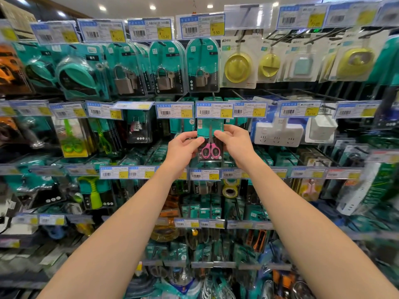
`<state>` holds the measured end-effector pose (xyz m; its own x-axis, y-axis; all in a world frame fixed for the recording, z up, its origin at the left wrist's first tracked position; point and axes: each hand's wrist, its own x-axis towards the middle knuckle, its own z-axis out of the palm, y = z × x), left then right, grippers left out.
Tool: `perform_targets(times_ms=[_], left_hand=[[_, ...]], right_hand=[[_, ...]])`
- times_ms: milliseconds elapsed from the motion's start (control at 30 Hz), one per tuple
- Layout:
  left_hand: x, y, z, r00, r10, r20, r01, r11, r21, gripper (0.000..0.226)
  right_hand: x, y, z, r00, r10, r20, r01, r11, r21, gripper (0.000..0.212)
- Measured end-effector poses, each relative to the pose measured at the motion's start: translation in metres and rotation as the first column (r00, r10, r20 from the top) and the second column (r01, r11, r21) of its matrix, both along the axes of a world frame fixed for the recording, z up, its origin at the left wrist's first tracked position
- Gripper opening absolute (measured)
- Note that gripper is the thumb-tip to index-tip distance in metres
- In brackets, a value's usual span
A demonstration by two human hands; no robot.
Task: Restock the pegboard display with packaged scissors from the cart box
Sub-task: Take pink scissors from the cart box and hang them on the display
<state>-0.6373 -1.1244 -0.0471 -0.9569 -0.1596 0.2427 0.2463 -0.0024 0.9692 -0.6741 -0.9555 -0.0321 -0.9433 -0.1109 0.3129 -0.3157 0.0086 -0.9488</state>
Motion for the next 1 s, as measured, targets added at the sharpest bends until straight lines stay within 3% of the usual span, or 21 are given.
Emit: perform_targets(times_ms=[467,667,800,1000], left_hand=[[0.0002,0.0018,0.0013,1.0,-0.008,-0.025,0.007,0.999,-0.036,0.013],[0.0005,-0.0003,0.0021,0.999,0.005,-0.035,-0.007,0.999,-0.054,0.013],[0.0013,-0.0006,0.0001,0.999,-0.001,-0.035,-0.001,0.998,-0.066,0.012],[0.001,-0.0011,-0.001,0.999,-0.005,-0.044,0.002,0.997,-0.077,0.011]], right_hand=[[0.0006,0.003,-0.0023,0.999,-0.038,0.018,0.038,0.999,0.03,0.027],[0.0039,0.0024,0.0007,0.999,-0.036,0.021,0.035,0.998,0.059,0.036],[0.0055,0.0032,0.0007,1.0,-0.026,0.012,0.025,0.997,0.073,0.024],[0.008,0.0045,0.0019,0.999,-0.046,0.005,0.045,0.993,0.105,0.032]])
